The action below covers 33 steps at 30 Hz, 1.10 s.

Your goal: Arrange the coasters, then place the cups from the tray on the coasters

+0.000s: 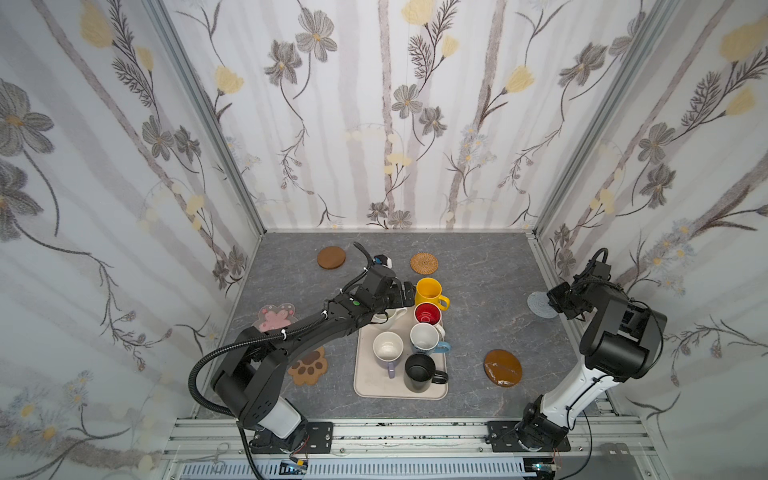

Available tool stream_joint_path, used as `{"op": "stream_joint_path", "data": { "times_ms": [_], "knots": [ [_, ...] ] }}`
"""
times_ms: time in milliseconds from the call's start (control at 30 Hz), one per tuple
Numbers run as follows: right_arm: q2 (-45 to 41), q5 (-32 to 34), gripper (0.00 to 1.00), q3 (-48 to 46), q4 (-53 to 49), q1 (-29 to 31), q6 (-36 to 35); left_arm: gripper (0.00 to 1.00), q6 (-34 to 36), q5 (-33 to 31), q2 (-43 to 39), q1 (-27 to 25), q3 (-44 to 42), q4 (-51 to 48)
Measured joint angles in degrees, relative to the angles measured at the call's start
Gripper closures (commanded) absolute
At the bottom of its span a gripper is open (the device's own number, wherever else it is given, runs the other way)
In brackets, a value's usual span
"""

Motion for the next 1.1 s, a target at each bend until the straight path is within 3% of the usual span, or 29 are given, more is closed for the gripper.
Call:
{"op": "stream_joint_path", "data": {
  "times_ms": [400, 1100],
  "knots": [
    [9.5, 8.3, 0.93, 10.1, -5.9, 0.8, -4.5, 0.00, 0.0, 0.0, 1.0, 0.0, 0.0, 0.2],
    [16.2, 13.4, 0.93, 23.1, -12.6, 13.5, -5.3, 0.00, 0.3, -0.3, 1.3, 0.0, -0.2, 0.2]
  ]
}}
